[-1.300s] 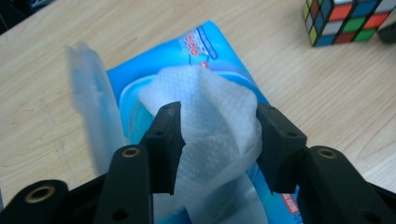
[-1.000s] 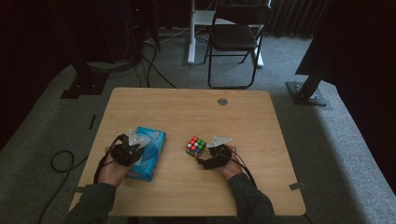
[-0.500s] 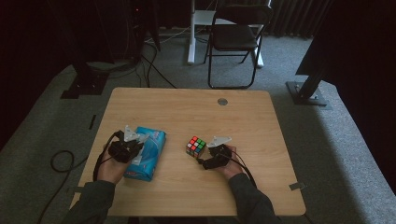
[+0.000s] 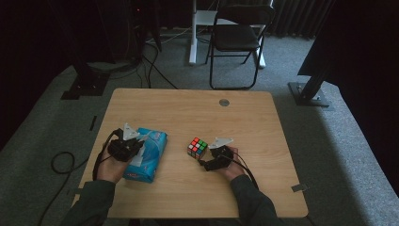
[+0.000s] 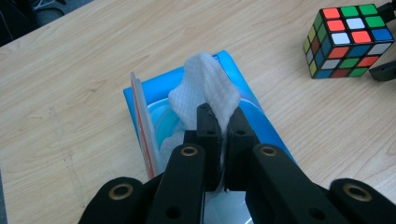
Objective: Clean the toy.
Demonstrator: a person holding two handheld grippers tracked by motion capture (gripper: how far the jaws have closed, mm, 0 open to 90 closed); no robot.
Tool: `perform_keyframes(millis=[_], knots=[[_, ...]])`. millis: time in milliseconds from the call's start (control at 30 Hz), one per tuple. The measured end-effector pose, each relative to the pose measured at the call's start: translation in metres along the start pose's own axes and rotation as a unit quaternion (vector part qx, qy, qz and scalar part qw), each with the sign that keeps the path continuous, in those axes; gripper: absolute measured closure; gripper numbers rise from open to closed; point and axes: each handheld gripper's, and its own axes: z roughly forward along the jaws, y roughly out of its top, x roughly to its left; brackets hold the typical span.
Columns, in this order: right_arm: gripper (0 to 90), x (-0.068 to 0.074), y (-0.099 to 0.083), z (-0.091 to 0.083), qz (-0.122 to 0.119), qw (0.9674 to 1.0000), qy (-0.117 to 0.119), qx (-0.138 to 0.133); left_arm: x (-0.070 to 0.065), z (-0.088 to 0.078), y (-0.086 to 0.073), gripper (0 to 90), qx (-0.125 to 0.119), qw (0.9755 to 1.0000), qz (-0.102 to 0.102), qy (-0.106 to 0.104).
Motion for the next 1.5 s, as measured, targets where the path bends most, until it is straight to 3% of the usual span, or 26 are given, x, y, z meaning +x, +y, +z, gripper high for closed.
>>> perform_keyframes(millis=[1500], knots=[[20.6,0.002,0.000,0.000,-0.010,0.9999,-0.001,0.003,0.007,-0.024,0.032,88.0,-0.051,0.9987,0.001,-0.001]])
